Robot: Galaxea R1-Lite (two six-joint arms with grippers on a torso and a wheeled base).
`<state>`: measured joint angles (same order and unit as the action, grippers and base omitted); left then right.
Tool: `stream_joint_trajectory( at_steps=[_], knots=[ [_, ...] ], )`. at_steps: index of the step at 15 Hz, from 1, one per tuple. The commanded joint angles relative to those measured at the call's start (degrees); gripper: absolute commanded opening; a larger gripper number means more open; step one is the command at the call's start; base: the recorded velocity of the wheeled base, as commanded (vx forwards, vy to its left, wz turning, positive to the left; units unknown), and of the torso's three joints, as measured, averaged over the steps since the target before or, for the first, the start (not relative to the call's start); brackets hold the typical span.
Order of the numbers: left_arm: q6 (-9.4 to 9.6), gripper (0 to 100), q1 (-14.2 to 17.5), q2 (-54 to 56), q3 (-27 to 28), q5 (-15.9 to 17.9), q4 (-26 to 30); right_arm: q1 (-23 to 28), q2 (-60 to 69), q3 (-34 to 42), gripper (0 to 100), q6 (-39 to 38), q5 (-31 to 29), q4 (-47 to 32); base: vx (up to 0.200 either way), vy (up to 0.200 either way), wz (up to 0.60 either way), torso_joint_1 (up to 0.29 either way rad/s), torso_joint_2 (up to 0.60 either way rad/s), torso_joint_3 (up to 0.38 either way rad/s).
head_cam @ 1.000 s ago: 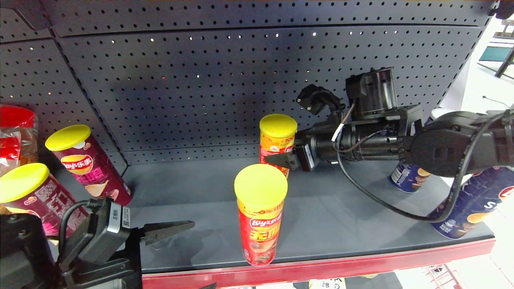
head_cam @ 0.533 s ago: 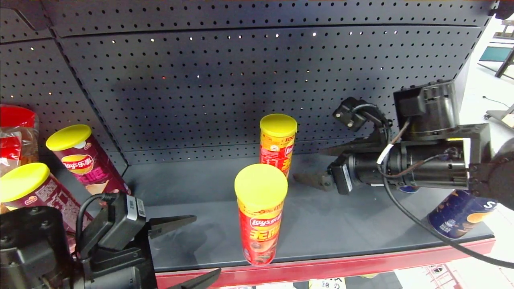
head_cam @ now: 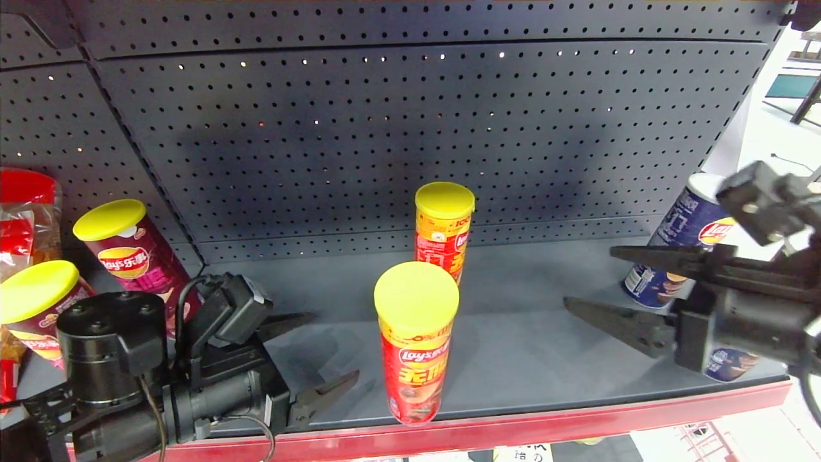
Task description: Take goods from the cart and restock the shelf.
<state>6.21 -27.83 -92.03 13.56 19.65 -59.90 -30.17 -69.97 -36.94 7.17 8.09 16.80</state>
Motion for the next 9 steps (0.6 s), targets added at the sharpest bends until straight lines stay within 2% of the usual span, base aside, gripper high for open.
stream_joint_trajectory(
  at_steps=[1, 3, 6, 9],
  knots=[
    [0.39, 100, 0.15, -2.81, 0.24, 0.04, -0.04, 0.03, 18.29, 9.25, 100, 0.21, -0.18, 0.16, 0.0, 0.0, 0.0, 0.0, 0.0, 0.0],
    [0.47, 100, 0.06, -3.51, 0.33, 0.04, -0.04, 0.46, 24.27, 12.24, 100, 0.21, -0.89, -0.1, 0.0, 0.0, 0.0, 0.0, 0.0, 0.0],
    [2.76, 100, -0.03, -5.44, 0.24, 0.04, -0.04, 6.7, 30.77, 15.4, 100, -0.84, -2.29, -0.1, 0.0, 0.0, 0.0, 0.0, 0.0, 0.0],
    [3.29, 100, -0.91, -7.47, 0.33, 0.04, -0.04, 10.92, 32.01, 15.14, 100, -3.04, -2.47, -0.01, 0.0, 0.0, 0.0, 0.0, 0.0, 0.0]
  ],
)
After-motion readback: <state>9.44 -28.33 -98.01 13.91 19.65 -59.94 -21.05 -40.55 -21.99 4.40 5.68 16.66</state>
